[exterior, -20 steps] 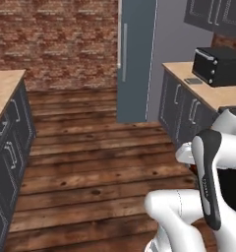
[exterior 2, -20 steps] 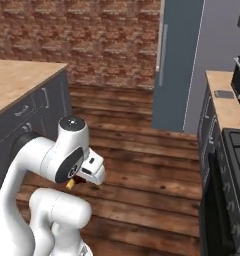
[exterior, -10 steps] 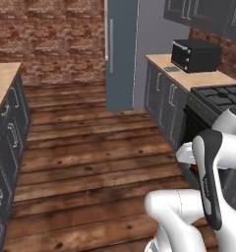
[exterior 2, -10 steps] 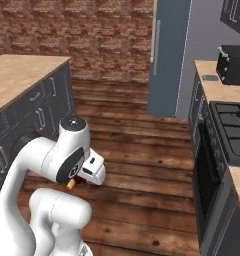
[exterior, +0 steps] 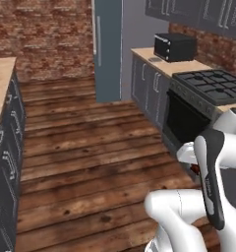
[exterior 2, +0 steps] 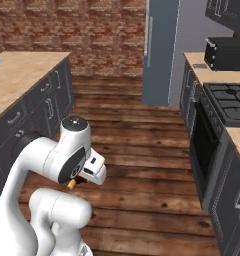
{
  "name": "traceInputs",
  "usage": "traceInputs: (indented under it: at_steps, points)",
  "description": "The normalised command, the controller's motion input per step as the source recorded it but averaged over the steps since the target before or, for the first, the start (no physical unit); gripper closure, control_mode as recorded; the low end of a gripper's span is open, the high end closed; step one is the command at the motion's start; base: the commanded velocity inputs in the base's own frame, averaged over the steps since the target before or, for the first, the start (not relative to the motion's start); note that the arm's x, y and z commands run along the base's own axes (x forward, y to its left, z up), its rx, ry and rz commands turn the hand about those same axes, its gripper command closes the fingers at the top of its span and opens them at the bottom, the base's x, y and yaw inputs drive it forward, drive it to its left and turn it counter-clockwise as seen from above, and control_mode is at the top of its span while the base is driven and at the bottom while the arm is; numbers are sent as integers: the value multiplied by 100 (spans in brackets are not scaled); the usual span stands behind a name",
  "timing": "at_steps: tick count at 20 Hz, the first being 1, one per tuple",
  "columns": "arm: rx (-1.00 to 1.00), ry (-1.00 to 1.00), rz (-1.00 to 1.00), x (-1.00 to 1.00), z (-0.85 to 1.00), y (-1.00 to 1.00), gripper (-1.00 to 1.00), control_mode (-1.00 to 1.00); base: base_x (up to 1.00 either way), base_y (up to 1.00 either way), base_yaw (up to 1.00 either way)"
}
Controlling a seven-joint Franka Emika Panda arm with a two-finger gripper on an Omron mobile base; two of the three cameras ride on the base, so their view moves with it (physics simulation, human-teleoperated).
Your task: Take the steak from the fridge and place it on the digital scale on the counter by the fridge. Wait a few seconds for a reading, then move it to the plate on the dining counter.
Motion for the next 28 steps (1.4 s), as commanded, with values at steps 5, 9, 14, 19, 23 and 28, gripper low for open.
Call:
traceInputs:
  at_steps: [5, 9, 14, 19, 23, 28]
  points:
    - [0, 0, 0, 0, 0, 0, 100, 100, -65, 91, -37]
    - [0, 0, 0, 0, 0, 0, 100, 100, -83, 76, -38]
    - [0, 0, 0, 0, 0, 0, 100, 100, -100, 49, -36]
    - [0, 0, 0, 0, 0, 0, 100, 100, -100, 34, -32]
    - [0, 0, 0, 0, 0, 0, 100, 100, -100, 55, -37]
    - [0, 0, 0, 0, 0, 0, 100, 100, -95, 79, -42]
